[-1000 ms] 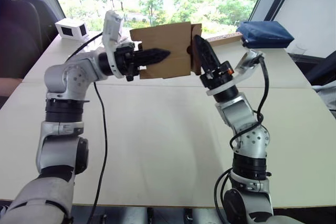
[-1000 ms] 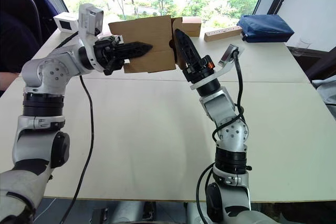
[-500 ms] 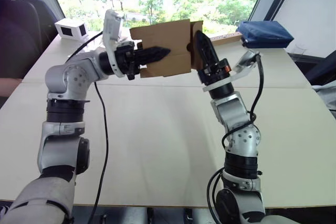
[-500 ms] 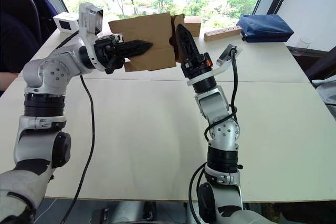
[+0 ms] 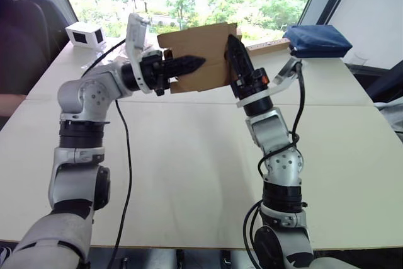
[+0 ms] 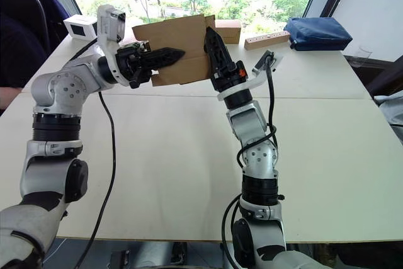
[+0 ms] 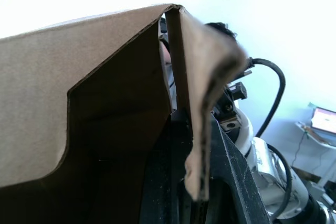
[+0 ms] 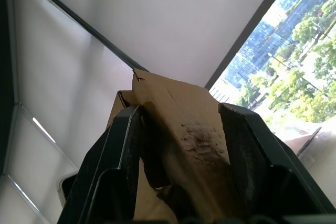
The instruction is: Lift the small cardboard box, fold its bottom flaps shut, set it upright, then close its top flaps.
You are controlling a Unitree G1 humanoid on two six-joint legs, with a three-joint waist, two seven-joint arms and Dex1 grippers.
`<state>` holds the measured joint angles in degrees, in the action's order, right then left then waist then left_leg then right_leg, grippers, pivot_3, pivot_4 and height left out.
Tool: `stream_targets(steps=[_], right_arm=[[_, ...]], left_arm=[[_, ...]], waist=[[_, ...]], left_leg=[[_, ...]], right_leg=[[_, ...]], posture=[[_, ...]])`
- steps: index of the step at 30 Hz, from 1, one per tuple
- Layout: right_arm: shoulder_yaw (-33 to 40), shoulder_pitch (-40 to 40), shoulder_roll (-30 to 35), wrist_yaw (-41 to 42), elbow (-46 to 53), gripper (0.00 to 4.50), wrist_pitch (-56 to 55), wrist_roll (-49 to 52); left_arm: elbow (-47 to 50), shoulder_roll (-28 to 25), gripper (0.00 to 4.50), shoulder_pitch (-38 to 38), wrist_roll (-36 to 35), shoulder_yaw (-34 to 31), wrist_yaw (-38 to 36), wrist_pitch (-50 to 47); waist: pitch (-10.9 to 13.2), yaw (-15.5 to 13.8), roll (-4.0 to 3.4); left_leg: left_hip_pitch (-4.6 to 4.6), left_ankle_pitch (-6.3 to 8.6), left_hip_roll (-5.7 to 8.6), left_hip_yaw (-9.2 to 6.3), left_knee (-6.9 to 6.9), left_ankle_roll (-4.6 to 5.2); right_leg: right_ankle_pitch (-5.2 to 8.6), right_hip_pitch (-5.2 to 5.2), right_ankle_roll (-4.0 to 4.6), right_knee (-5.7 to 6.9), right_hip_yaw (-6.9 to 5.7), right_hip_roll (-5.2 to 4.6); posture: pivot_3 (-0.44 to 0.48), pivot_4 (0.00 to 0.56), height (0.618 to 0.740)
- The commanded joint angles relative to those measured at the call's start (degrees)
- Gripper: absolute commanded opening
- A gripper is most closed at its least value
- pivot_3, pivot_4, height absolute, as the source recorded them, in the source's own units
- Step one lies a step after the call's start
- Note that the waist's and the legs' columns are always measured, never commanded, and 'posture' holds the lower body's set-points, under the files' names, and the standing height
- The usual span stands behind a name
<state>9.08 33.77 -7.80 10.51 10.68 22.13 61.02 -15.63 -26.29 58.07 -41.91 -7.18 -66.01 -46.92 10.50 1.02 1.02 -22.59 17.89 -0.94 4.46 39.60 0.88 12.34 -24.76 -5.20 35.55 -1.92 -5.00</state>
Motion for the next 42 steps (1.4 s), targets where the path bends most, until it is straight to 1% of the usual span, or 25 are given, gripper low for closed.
stream_targets(steps=[1, 4, 8, 14, 20, 22, 27, 31, 38, 41, 42], right_arm=[[-2.6, -0.6, -3.2, -0.3, 3.9, 2.37, 0.4, 1.8], [-3.4, -1.4, -3.9, -1.5, 4.7, 2.37, -0.2, 1.2], [-6.1, -1.1, -4.2, -2.8, 4.5, 2.37, -2.1, -3.2], [-7.8, -0.4, -5.1, -3.2, 4.7, 2.37, -3.4, -3.4], [-8.8, -0.9, -4.2, -3.3, 5.3, 2.37, -3.8, -3.9], [-8.0, -1.5, -3.3, -3.2, 6.0, 2.37, -3.4, -2.8], [-5.1, -4.7, -0.4, -2.7, 9.5, 2.37, -0.5, 3.8], [-3.7, -6.4, -0.5, -3.6, 10.6, 2.37, 0.6, 7.4], [-2.5, -8.2, -0.5, -4.4, 11.0, 2.37, 1.1, 10.3], [-1.7, -8.5, -0.2, -4.8, 11.1, 1.68, 0.8, 10.9], [-1.4, -8.6, 0.0, -4.9, 11.2, 1.33, 0.7, 11.0]], left_arm=[[0.7, 0.4, 0.00, 1.1, -0.6, -0.7, 0.1, 1.1], [0.5, 0.8, 0.00, 1.1, -0.7, -0.8, 0.0, 1.0], [1.3, 1.2, 0.00, 0.6, -0.8, -0.3, -0.3, 0.6], [1.0, 1.4, 0.00, 0.7, -0.6, -0.3, -0.1, 0.8], [0.4, 1.4, 0.00, 0.9, 0.0, -0.3, 0.2, 1.5], [0.2, 1.1, 0.00, 1.0, 0.1, -0.4, -0.1, 1.5], [-0.6, 0.0, 0.00, 1.3, 0.0, -0.6, -0.9, 1.6], [-1.1, -0.2, 0.00, 1.5, -0.1, -0.8, -1.1, 1.7], [-0.3, -0.7, 0.00, 1.4, -0.9, -0.9, -1.9, 0.6], [0.1, -1.2, 0.00, 1.2, -1.1, -1.0, -2.5, 0.0], [0.2, -1.5, 0.00, 1.1, -1.2, -1.0, -2.7, -0.2]], waist=[[0.0, 0.0, 0.00], [0.0, 0.0, 0.00], [0.0, 0.0, 0.00], [0.0, 0.0, 0.00], [0.0, 0.1, 0.00], [0.0, 0.1, 0.00], [0.0, 0.0, 0.00], [0.0, 0.0, 0.00], [0.0, 0.0, 0.00], [0.0, 0.0, 0.00], [0.0, 0.0, 0.00]], left_leg=[[0.00, 0.00, 0.00, 0.00, 0.00, 0.00], [0.00, 0.00, 0.00, 0.00, 0.00, 0.00], [0.00, 0.00, 0.00, 0.00, 0.00, 0.00], [0.00, 0.00, 0.00, 0.00, -0.03, 0.00], [0.00, 0.00, 0.00, 0.00, -0.03, 0.00], [0.00, 0.00, 0.00, 0.00, -0.03, 0.00], [-0.01, 0.00, 0.00, -0.01, -0.06, 0.00], [-0.01, 0.00, 0.00, 0.00, -0.06, 0.00], [-0.01, 0.00, 0.00, -0.01, -0.06, 0.00], [-0.01, 0.00, 0.00, -0.01, -0.06, 0.00], [-0.01, 0.00, 0.00, -0.01, -0.06, 0.00]], right_leg=[[0.00, 0.00, 0.00, 0.00, 0.00, 0.00], [0.00, 0.00, 0.00, 0.00, 0.00, 0.00], [0.00, 0.00, 0.00, 0.00, 0.00, 0.00], [0.00, -0.02, 0.00, -0.01, 0.00, 0.00], [0.00, -0.02, 0.00, 0.00, 0.00, 0.00], [0.00, -0.02, 0.00, -0.01, 0.00, 0.00], [0.00, -0.01, 0.00, -0.05, 0.00, 0.00], [0.00, -0.01, 0.00, -0.06, 0.00, -0.01], [0.00, -0.01, 0.00, -0.05, 0.00, 0.00], [0.00, -0.02, 0.00, -0.05, 0.00, 0.00], [0.00, -0.02, 0.01, -0.05, 0.00, 0.00]], posture=[[0.000, 0.150, 0.740], [0.000, 0.150, 0.740], [0.000, 0.150, 0.740], [0.000, 0.150, 0.740], [0.000, 0.150, 0.740], [0.000, 0.150, 0.740], [0.000, 0.150, 0.740], [0.000, 0.150, 0.740], [0.000, 0.150, 0.740], [0.000, 0.150, 0.740], [0.000, 0.150, 0.740]])
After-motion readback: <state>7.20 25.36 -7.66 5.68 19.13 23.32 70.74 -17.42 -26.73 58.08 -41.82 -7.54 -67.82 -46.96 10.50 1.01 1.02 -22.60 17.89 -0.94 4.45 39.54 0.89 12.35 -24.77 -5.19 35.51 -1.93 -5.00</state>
